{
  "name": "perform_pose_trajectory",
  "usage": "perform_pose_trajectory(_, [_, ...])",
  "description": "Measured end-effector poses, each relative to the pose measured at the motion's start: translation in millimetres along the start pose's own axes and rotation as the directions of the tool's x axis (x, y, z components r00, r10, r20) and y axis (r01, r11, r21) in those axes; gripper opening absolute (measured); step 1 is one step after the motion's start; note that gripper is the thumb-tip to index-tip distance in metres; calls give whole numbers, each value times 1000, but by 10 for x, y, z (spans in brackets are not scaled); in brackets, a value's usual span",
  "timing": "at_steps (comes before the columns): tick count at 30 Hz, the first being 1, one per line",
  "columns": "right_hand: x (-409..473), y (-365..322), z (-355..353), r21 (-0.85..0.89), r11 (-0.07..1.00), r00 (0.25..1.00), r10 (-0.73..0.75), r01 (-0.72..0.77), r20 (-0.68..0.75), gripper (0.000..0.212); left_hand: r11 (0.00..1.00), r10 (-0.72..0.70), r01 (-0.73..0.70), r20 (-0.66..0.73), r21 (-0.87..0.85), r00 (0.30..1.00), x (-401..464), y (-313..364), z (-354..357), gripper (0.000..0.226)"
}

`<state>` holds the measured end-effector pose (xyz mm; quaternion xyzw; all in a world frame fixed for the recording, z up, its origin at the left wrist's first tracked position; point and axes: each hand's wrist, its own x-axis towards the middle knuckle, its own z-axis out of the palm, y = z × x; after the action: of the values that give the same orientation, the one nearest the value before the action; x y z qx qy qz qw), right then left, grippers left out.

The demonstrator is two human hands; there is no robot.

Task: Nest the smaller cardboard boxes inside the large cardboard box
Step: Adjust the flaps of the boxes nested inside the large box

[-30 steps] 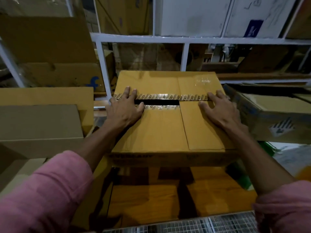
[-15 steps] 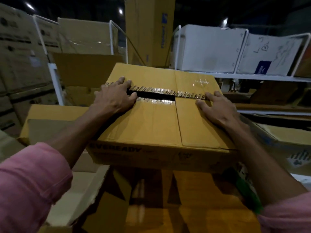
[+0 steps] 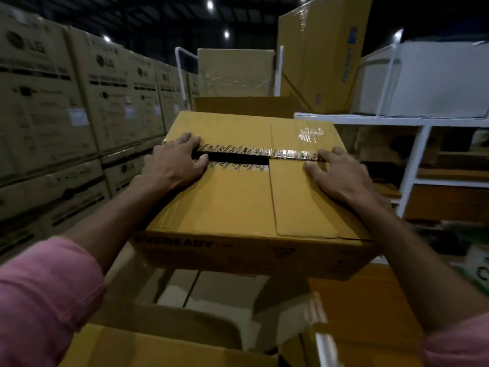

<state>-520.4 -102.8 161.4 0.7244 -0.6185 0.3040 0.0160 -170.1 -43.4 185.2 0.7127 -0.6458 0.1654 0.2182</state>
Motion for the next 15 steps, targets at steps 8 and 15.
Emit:
perform_pose_trajectory(8, [-252,-1190,991,-34,999,990,24,-19,139,83,999,-25,28,140,-20,990,-171,-1599,369,81])
perform_pose_trajectory(15, [-547,-1424,1649,-129,991,950,75,-37,302,75,999,0,9,294,-31,956,-481,-2093,1031,68])
